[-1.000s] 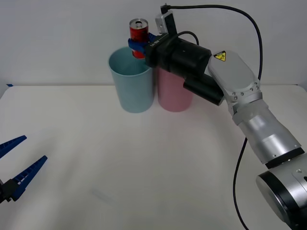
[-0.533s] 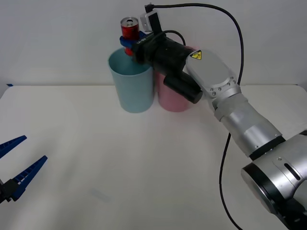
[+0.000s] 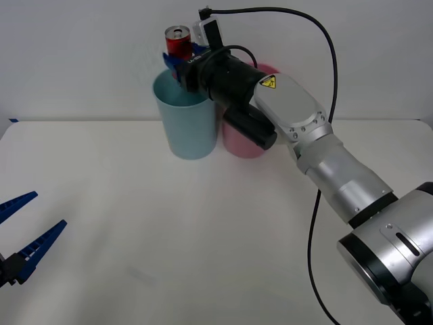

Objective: Grasp the object on the table and drop it into the matching bin: aluminum can to the light blue bin, PET bottle to the pink bin.

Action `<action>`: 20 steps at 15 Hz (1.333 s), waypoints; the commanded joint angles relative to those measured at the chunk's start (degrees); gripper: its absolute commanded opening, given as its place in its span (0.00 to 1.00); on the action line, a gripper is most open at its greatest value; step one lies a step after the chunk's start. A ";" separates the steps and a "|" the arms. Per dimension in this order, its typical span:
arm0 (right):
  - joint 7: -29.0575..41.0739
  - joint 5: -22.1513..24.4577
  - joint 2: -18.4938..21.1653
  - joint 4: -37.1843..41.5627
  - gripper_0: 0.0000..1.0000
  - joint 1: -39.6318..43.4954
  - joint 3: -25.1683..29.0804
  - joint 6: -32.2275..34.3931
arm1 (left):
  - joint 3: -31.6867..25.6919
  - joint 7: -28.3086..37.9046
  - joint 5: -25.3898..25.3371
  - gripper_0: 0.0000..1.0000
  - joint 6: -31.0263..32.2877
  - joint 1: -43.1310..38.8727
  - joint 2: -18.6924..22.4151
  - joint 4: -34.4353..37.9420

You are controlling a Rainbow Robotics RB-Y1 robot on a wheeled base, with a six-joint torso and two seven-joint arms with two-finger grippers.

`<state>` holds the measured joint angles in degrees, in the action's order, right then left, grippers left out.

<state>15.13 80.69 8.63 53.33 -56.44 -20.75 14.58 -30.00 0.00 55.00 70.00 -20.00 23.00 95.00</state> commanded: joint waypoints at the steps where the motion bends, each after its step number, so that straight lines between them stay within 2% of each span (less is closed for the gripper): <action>1: -0.10 -0.27 -0.02 0.02 1.00 -0.07 0.00 -0.17 | 0.00 0.00 0.00 1.00 0.00 0.00 0.00 0.00; 6: -1.33 -1.94 0.86 1.25 1.00 0.81 0.00 0.44 | 0.00 0.00 0.00 1.00 0.00 0.00 0.00 0.00; 9: -1.51 -2.03 2.88 7.93 1.00 5.55 -0.35 0.44 | 0.00 0.00 0.00 1.00 0.00 0.00 0.00 0.00; 15: -1.42 -4.67 11.23 25.34 1.00 17.95 -1.23 5.19 | 0.00 0.00 0.00 1.00 0.00 0.00 0.00 0.00; 20: -2.57 -10.03 20.29 36.94 1.00 28.67 -0.96 9.32 | 0.00 0.00 0.00 1.00 0.00 0.00 0.00 0.00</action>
<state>12.87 71.69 27.59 88.74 -29.39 -21.83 23.22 -30.00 0.00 55.00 70.00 -20.00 23.00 95.00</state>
